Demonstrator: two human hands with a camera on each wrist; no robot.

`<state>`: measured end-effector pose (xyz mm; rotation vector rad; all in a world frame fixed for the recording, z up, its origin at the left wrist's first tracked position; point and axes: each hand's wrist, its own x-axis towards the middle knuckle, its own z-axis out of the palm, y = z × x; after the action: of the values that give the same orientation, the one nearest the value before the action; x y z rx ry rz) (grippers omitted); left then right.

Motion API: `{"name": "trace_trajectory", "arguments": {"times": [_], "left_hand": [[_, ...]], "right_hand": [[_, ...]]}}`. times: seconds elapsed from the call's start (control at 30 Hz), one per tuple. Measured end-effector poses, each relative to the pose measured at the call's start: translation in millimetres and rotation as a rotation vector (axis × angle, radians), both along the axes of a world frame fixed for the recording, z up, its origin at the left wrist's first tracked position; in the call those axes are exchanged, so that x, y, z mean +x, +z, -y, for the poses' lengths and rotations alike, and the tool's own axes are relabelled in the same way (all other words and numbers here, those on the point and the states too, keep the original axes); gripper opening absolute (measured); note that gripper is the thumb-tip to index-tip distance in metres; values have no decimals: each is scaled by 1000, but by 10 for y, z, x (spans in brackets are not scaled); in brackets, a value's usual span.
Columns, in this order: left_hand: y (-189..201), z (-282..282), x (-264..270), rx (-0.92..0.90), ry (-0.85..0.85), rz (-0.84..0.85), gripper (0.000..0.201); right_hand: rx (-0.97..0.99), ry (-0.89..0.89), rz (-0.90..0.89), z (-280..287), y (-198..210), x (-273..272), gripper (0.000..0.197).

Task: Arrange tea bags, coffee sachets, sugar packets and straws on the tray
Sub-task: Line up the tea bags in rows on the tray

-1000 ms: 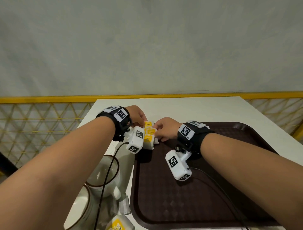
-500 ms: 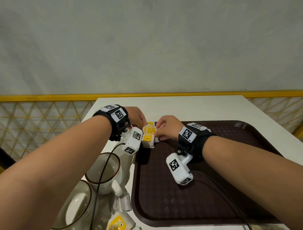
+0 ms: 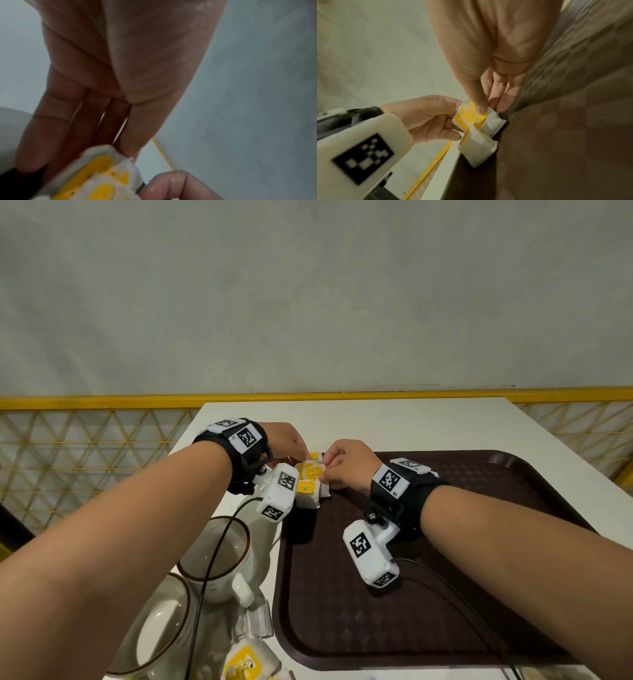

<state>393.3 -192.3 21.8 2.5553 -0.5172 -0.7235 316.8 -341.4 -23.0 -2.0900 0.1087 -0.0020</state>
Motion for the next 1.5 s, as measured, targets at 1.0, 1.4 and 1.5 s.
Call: {"name": "trace_trajectory", "arguments": {"times": [1.0,1.4,1.5], "left_hand": [[27,-83,25,112,5,106,18],[92,-109,-14,78,56,137,15],[180,-176,-59,123,25,115,14]], "right_hand": [[142,-9,-68,-49,-17,50,25],[245,55,-109,-55,14,-49,21],[136,-5,-83,-30,35,-54,17]]}}
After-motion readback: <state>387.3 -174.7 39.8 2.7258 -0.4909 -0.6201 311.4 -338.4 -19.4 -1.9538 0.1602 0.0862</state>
